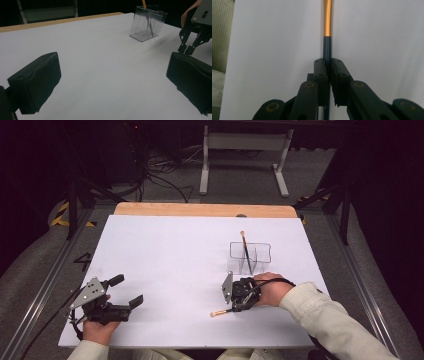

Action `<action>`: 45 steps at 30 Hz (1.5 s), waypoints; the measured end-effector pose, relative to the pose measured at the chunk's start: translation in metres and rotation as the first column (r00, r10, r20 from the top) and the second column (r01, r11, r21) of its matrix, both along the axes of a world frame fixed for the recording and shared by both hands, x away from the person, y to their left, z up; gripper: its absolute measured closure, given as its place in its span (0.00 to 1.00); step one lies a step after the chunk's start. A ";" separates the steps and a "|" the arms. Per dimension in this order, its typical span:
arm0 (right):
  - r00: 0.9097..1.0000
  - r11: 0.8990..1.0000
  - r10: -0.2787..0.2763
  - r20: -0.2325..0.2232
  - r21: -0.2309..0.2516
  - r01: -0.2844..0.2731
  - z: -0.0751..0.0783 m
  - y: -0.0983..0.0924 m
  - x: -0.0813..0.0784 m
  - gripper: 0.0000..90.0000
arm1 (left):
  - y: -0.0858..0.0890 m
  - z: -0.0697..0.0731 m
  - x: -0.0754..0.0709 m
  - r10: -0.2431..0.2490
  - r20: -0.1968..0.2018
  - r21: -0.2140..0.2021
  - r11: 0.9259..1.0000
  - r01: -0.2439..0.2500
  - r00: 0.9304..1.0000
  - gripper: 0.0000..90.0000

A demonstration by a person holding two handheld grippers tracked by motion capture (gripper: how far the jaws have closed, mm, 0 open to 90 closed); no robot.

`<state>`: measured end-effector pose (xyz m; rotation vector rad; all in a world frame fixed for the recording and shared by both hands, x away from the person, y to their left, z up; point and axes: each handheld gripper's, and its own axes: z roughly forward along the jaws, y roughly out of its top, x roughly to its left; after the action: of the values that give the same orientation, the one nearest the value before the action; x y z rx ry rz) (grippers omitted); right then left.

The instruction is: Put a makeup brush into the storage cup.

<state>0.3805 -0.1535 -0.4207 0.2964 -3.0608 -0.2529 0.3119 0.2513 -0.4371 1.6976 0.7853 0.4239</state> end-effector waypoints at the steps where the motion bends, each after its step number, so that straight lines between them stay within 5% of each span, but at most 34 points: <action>1: 1.000 1.000 -0.003 -0.004 0.000 0.003 0.001 0.000 0.000 0.92 | 0.000 0.000 0.000 -0.001 -0.002 0.001 1.000 0.001 1.000 0.00; 23: 0.996 0.988 -0.087 0.022 0.128 0.084 0.035 -0.013 0.003 0.92 | -0.002 0.000 0.003 -0.007 -0.001 -0.002 1.000 0.007 1.000 0.00; 36: 0.990 0.960 -0.133 0.054 0.255 0.115 0.064 -0.025 0.000 0.92 | -0.003 0.000 0.004 -0.012 -0.001 0.000 1.000 0.012 1.000 0.00; 45: 0.980 0.917 -0.191 0.049 0.366 0.160 0.078 -0.038 0.001 0.92 | -0.003 0.000 0.004 -0.014 -0.004 -0.002 1.000 0.014 1.000 0.00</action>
<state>0.3817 -0.1912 -0.3431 0.0432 -3.1088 -0.8388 0.3161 0.2479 -0.4371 1.7014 0.7763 0.4105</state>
